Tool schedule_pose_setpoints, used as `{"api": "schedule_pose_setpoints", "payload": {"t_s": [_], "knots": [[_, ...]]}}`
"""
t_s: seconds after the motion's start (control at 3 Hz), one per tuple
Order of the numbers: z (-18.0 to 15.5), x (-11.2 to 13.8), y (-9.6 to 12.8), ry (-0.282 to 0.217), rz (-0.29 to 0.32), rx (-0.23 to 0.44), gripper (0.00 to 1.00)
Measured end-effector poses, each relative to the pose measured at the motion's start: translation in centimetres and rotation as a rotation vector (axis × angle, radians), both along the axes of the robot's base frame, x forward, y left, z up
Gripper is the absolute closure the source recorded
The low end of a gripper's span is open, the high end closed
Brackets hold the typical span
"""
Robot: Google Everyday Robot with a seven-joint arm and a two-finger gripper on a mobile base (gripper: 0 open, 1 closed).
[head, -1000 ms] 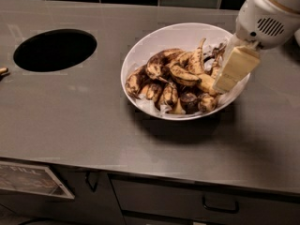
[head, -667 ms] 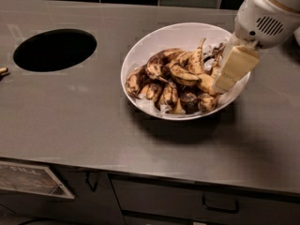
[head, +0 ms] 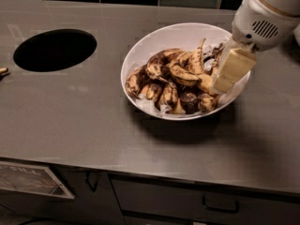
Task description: Pick banana from white bowl
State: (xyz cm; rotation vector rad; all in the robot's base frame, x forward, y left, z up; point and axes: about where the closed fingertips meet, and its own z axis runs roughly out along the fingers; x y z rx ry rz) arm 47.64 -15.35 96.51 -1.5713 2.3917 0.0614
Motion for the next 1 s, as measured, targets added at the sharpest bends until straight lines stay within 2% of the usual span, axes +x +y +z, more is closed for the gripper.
{"api": "schedule_pose_setpoints", "payload": {"t_s": [1.0], "knots": [[-1.54,0.12,0.05,0.024,0.005,0.011,0.37]]}}
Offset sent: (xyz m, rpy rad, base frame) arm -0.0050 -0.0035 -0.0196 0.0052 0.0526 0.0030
